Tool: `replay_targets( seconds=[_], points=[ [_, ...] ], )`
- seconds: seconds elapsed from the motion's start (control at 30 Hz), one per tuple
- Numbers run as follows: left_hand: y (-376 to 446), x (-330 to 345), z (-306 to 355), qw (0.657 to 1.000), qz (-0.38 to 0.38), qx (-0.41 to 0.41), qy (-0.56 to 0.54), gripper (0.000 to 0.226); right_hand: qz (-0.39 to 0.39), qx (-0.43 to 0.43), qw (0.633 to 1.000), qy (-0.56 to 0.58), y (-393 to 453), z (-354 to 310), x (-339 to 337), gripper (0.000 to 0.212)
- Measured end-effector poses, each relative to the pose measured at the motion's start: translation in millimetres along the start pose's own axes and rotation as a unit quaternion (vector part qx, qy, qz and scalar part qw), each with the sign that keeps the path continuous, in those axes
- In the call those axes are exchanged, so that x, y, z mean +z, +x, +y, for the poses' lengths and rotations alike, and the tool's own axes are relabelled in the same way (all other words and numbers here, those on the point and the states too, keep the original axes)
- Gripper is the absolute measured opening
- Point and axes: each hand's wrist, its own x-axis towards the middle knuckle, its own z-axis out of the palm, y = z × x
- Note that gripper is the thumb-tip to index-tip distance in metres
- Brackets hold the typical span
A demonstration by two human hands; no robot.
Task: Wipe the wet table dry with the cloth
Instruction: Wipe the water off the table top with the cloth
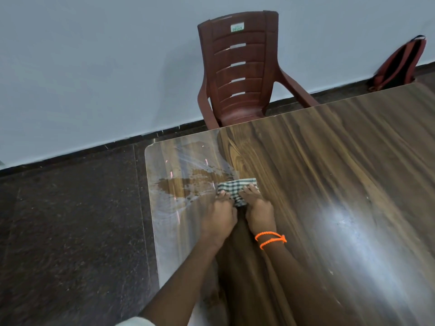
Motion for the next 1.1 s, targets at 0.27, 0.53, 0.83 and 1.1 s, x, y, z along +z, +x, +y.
replay_targets(
  seconds=[0.27,0.53,0.83,1.1],
  points=[
    [-33,-11,-47,0.999,0.027,-0.029,-0.005,0.020,-0.049,-0.056,0.997,0.028,-10,-41,38,0.042],
    [-34,6,-9,0.999,-0.007,0.031,-0.032,0.041,-0.027,-0.062,0.998,-0.007,-31,1,-3,0.047],
    [61,-30,-15,0.999,-0.003,-0.014,0.034,0.024,-0.014,-0.020,1.000,0.007,72,-12,17,0.050],
    [18,-28,-43,0.998,0.024,-0.042,-0.041,0.028,-0.064,-0.095,0.993,0.026,43,-30,38,0.051]
  ],
)
